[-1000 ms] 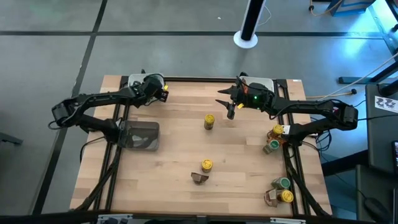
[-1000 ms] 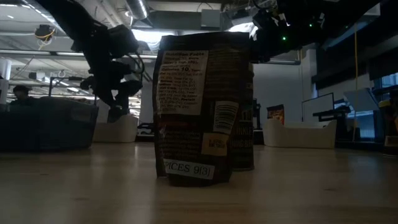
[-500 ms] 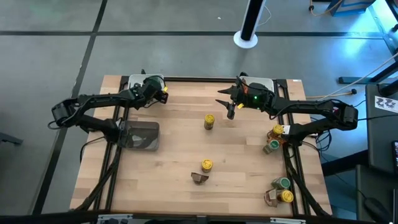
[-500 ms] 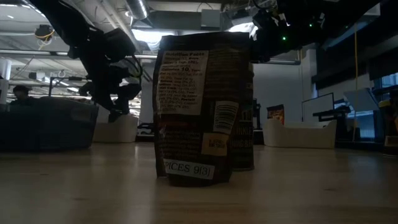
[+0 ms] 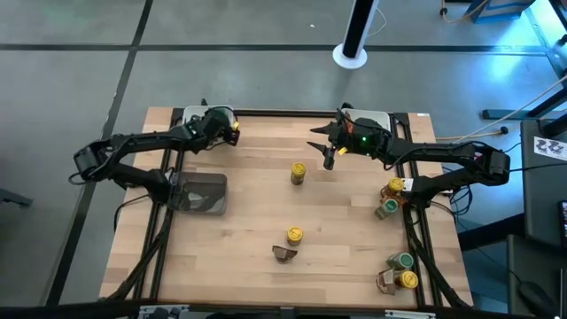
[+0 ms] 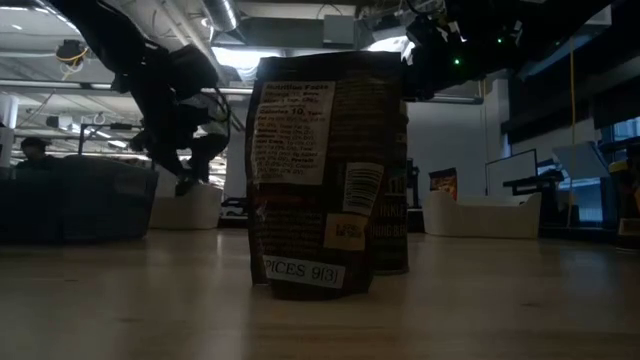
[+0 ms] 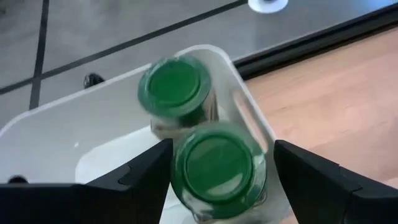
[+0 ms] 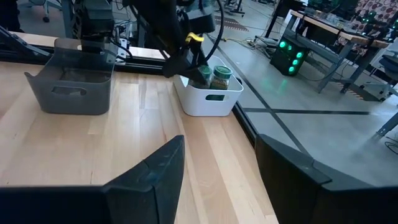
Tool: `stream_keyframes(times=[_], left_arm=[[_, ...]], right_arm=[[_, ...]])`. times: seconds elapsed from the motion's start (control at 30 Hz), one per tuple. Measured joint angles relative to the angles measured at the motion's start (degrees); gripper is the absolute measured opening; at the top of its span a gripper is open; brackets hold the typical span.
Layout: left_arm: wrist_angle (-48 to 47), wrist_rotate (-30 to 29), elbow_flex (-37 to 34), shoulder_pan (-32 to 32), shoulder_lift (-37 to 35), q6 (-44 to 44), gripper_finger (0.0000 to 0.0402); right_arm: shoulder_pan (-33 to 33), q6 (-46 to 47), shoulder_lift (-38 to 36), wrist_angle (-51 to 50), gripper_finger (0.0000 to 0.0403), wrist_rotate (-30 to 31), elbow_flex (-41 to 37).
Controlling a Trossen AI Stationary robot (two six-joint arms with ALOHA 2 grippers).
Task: Sort spices by type
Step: Put the green seasoning bottle into the top left white bin, then put the yellow seasoning bottle into the black bin
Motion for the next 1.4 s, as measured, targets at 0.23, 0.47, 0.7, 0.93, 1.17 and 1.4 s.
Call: stream_keyframes(times=[0.23,0.47,0.7,0.93,1.17,1.4], left_arm=[[-2.11,-0.04,4.86,-0.07,0.01,2.08,0.026],[-5.87,-0.18,10.35,-2.82,0.0,4.95,0.0259],[-5.7,-0.17,13.11,-9.03,0.0,6.21,0.0259],[-1.94,0.0,13.57,-15.0,0.0,7.62,0.0259],[3.28,3.59,13.57,-19.74,0.0,7.93,0.0259],[9.63,5.51,13.57,-23.9,1.34,7.52,0.0259]], right_arm=[[-0.02,0.0,0.0,0.0,0.0198,0.0,0.0],[-0.02,0.01,0.0,0.0,0.0198,0.0,0.0],[0.0,0.01,0.0,0.0,0.0198,0.0,0.0],[-0.02,0.01,0.0,0.0,0.0198,0.0,0.0],[-0.02,0.0,0.0,0.0,0.0198,0.0,0.0],[-0.02,0.0,0.0,0.02,0.0198,0.0,0.0]])
